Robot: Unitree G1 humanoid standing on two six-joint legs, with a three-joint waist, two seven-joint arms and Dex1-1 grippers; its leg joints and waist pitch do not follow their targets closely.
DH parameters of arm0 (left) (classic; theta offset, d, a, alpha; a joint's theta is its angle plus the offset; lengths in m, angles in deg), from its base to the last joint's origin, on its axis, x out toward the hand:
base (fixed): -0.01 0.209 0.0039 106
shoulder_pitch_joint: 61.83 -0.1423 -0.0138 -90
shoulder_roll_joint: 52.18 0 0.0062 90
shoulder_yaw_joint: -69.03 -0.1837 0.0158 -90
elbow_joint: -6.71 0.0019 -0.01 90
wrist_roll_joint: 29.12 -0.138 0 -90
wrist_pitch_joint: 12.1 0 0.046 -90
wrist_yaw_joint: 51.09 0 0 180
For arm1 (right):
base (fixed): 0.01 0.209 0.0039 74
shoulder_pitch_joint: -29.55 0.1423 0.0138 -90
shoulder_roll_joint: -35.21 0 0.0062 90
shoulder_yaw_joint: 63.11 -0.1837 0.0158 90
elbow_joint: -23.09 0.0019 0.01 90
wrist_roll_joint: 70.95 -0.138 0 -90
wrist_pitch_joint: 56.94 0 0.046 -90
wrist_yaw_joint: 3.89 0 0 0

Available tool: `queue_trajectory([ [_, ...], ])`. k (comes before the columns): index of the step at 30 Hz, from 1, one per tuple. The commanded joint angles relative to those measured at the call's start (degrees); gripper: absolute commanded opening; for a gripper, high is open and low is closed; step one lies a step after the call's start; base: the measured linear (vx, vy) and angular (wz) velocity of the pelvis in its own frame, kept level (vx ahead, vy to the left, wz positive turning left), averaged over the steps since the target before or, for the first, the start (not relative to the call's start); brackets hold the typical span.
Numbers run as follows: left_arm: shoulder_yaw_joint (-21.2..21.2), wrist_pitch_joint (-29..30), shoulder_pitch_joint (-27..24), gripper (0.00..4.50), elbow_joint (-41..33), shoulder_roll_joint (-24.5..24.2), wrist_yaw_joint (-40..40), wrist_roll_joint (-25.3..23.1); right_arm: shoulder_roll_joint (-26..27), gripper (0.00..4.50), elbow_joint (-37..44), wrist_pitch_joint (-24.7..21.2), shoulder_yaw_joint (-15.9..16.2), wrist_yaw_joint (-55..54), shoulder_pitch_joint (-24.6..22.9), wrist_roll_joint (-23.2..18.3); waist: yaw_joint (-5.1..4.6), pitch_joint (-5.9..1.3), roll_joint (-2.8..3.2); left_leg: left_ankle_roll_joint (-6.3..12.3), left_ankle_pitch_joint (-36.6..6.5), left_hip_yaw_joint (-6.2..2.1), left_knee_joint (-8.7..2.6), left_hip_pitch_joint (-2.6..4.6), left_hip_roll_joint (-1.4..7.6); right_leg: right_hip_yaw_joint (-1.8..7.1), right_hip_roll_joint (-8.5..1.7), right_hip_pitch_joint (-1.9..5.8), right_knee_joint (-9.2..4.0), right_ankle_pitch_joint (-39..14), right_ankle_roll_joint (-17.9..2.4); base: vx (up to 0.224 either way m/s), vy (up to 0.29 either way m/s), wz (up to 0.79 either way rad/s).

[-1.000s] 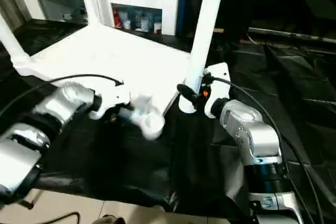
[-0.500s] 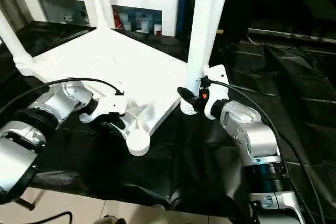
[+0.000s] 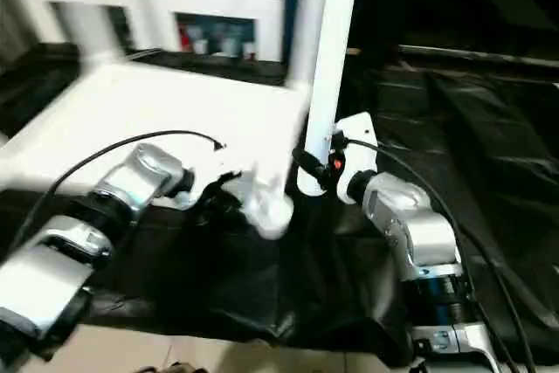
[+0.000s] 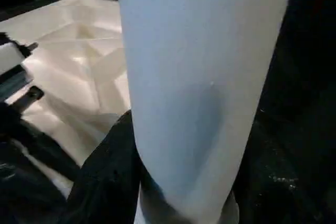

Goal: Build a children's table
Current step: Rotate table base

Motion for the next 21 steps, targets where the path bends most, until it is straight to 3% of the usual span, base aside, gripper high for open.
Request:
queue_trajectory([
  [1,1.46,4.76,-2.73,0.72,-0.15,-0.36,-6.36,-0.50,0.01,1.90,0.11,-0.20,-0.37,-0.22,0.48,-0.10,0.23,-3.70,-0.78,-1.99,-23.56,-2.11,-4.46,0.82,1.90,0.82,-2.87,2.30,-5.77,-29.31,-8.71,0.000,0.000,0.00],
  [4,1.92,6.20,-3.54,0.60,-1.89,-0.04,-7.35,-0.45,0.08,1.90,0.07,-0.38,-0.39,-0.25,0.46,-0.13,-0.18,-3.70,-0.69,-1.64,-23.14,-2.36,-4.67,0.56,1.90,0.58,-2.74,2.44,-5.93,-28.65,-8.54,0.000,0.000,0.00],
  [7,2.60,7.03,-4.76,0.37,-4.77,0.46,-8.39,0.12,-0.12,1.90,0.01,-0.22,0.05,-0.04,0.25,0.29,-0.29,-3.67,-0.51,-1.58,-24.64,-2.49,-4.77,1.00,1.97,0.55,-2.53,2.07,-6.16,-26.25,-9.71,0.000,0.000,0.00],
  [8,3.10,4.78,-5.42,0.29,-5.83,0.66,-8.24,0.85,-0.16,1.90,0.00,-0.19,0.11,-0.01,0.21,0.38,-0.22,-3.67,-0.61,-1.47,-25.48,-2.35,-4.62,1.47,1.95,0.63,-2.52,1.71,-6.34,-26.02,-10.23,0.000,0.000,0.00],
  [11,2.74,-5.53,-7.75,0.15,-9.24,0.16,-3.23,2.88,-0.38,1.90,0.31,-0.25,0.03,0.10,-0.03,0.40,-0.16,-3.71,-0.61,-0.89,-25.20,-2.33,-4.73,1.29,1.95,0.70,-2.61,1.85,-6.53,-25.63,-10.33,0.000,0.000,0.00],
  [13,2.61,-6.49,-8.16,0.60,-9.92,0.05,-2.37,3.15,-0.42,1.90,0.35,-0.26,0.02,0.12,-0.07,0.40,-0.05,-3.93,-0.40,-1.08,-24.67,-2.22,-4.87,1.49,2.23,0.90,-2.51,1.71,-6.13,-22.57,-10.89,0.000,0.000,0.00],
  [16,2.53,-4.80,-8.18,0.79,-10.63,-0.75,-4.13,2.30,-0.84,1.90,0.45,-0.38,0.06,0.35,0.01,0.56,0.18,-3.88,-0.47,-0.95,-24.12,-1.98,-4.83,1.58,2.13,1.06,-2.59,1.67,-6.05,-21.38,-11.41,0.000,0.000,0.00],
  [21,2.83,-7.56,-8.10,1.08,-10.15,-2.57,-4.13,1.80,-1.15,1.90,0.60,-0.81,-0.03,0.71,0.12,0.52,0.32,-3.77,-0.64,-1.28,-23.93,-1.98,-4.94,1.64,2.20,1.10,-2.56,1.55,-6.05,-22.29,-10.70,0.000,0.000,0.00],
])
